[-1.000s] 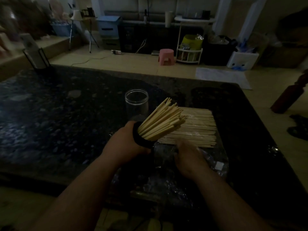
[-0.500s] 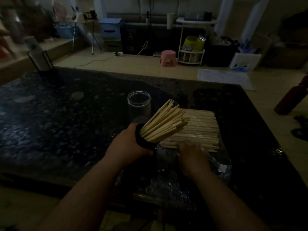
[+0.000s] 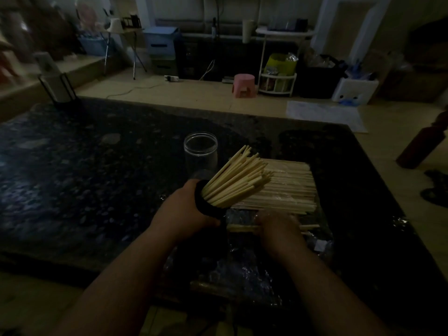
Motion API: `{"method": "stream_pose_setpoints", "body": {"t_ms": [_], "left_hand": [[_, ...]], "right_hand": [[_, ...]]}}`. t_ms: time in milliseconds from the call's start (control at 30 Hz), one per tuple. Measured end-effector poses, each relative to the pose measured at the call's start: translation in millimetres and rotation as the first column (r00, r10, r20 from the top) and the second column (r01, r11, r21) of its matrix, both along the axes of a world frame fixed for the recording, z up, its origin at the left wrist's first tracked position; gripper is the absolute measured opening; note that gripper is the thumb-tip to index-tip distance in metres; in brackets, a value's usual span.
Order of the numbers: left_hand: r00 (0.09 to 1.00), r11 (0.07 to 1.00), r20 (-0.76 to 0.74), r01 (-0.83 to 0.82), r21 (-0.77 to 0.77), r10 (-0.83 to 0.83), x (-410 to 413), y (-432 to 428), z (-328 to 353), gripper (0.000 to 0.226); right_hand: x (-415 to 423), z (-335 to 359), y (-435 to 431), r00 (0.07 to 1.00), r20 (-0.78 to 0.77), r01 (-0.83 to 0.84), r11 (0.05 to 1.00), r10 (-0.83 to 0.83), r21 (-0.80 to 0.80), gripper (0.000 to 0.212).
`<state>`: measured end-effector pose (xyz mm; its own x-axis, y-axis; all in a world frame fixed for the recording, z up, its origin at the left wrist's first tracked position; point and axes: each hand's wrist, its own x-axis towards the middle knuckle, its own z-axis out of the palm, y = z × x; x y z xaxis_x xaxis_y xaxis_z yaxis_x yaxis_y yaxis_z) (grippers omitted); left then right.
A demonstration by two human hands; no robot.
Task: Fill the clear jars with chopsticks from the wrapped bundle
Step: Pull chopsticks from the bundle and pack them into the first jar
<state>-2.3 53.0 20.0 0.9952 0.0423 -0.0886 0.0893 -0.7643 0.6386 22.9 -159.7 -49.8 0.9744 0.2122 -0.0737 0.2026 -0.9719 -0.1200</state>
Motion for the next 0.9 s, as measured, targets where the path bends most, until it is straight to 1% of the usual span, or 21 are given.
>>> {"method": "stream_pose_setpoints", "body": {"t_ms": [133, 167, 267, 367, 467, 567, 667, 733, 800, 900], "left_hand": [[1.0, 1.0, -0.008, -0.004, -0.009, 0.004, 0, -1, 1, 0.089], [1.0, 1.0, -0.012, -0.005, -0.008, 0.004, -1, -1, 1, 0.089], [1.0, 1.0, -0.017, -0.001, -0.016, 0.001, -2, -1, 2, 0.089], [1.0, 1.0, -0.021, 0.0, -0.016, 0.0, -3, -3, 3, 0.087], [1.0, 1.0, -0.014, -0.008, -0.018, 0.008, -3, -3, 4, 0.088], [1.0, 1.0, -0.027, -0.009, -0.021, 0.008, -4, -5, 6, 0.086], [1.0, 1.0, -0.027, -0.007, -0.018, 0.006, -4, -6, 7, 0.085], [1.0, 1.0, -0.026, -0.007, -0.023, 0.006, -4, -6, 7, 0.085], [0.999, 1.0, -0.033, -0.013, -0.02, 0.012, -5, -5, 6, 0.086], [0.999, 1.0, -0.034, -0.019, -0.01, 0.019, -4, -4, 4, 0.09]], "right_hand": [[-9, -7, -3, 1.0, 0.018, 0.009, 0.996, -0.01, 0.092, 0.021], [-11, -9, -3, 1.0, 0.018, 0.016, 0.996, -0.017, 0.083, 0.023], [-15, -14, -3, 0.999, 0.042, 0.003, 1.0, -0.002, -0.028, 0.031], [-20, -14, -7, 0.998, 0.067, -0.003, 1.0, 0.005, -0.03, 0.039], [-25, -7, -12, 0.998, 0.038, -0.052, 0.998, 0.053, -0.023, 0.039], [-32, 9, -13, 0.997, -0.012, -0.077, 0.997, 0.078, 0.022, 0.041], [-40, 34, -10, 0.994, -0.04, -0.102, 0.994, 0.104, 0.046, 0.036], [-43, 51, -8, 0.992, -0.002, -0.123, 0.992, 0.123, 0.031, 0.037], [-46, 66, -9, 0.988, 0.075, -0.136, 0.99, 0.134, 0.024, 0.031], [-49, 86, -13, 0.968, 0.21, -0.151, 0.987, 0.136, 0.059, 0.025]]}}
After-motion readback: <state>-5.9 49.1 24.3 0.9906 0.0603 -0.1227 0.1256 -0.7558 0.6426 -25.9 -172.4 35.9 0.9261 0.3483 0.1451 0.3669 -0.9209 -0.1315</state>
